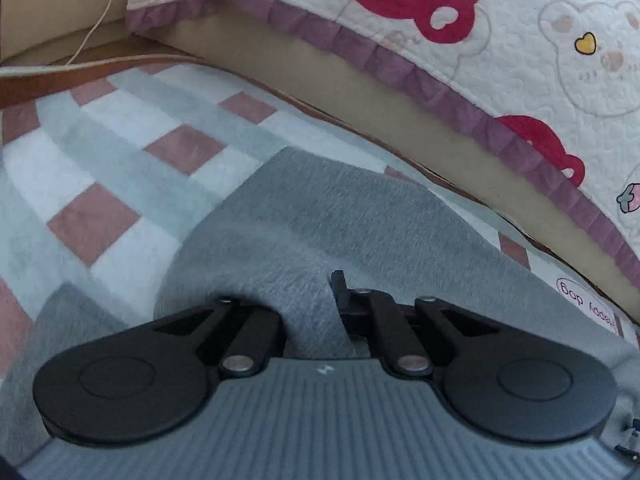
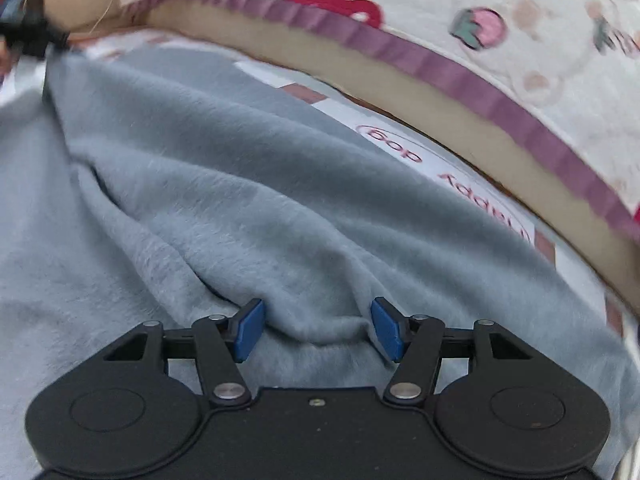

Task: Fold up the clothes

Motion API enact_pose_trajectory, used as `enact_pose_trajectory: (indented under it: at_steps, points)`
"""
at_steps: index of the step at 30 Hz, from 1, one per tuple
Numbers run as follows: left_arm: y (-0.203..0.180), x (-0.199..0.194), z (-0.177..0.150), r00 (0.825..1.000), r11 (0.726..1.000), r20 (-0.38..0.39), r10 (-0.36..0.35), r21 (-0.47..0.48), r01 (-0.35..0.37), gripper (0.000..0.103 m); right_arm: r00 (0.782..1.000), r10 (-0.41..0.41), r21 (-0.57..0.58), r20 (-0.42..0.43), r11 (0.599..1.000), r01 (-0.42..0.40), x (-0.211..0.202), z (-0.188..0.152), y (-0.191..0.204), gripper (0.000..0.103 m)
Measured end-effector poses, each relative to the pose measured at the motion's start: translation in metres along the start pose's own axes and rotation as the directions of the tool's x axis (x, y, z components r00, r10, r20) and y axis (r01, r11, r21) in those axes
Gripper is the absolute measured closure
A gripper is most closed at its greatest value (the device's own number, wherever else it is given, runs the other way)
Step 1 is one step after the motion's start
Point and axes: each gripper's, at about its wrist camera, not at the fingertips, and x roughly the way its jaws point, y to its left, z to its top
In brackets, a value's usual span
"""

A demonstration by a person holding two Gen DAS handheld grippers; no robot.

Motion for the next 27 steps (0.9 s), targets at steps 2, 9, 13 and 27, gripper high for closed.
enact_pose_trajectory:
  at_steps: [2, 9, 13, 27]
  points:
    - [-0.01, -0.002, 0.015, 1.0, 1.0, 0.019, -0.017, 0.014, 0.017, 0.1, 0.999, -0.036, -0.029, -0.017, 0.999, 0.035, 0.012, 0.003, 0.005, 0.034]
    - [-0.037, -0.071, 0.051, 0.966, 0.984, 0.191, -0.177, 0.025, 0.175, 0.1, 0.985, 0.172, 0.058, -0.012, 0.984, -0.171, -0.013, -0.004, -0.017, 0.091]
    - [0.005, -0.069, 0.006, 0.997, 0.99, -0.022, -0.08, -0.118, 0.077, 0.099, 0.967, 0.254, 0.086, -0.018, 0.964, -0.252, -0.059, -0.023, -0.039, 0.092]
    - [0.026, -0.088, -0.022, 0.989, 0.984, -0.075, 0.125, 0.141, -0.113, 0.069, 0.957, 0.287, 0.209, -0.042, 0.939, -0.272, -0.073, -0.041, -0.058, 0.051]
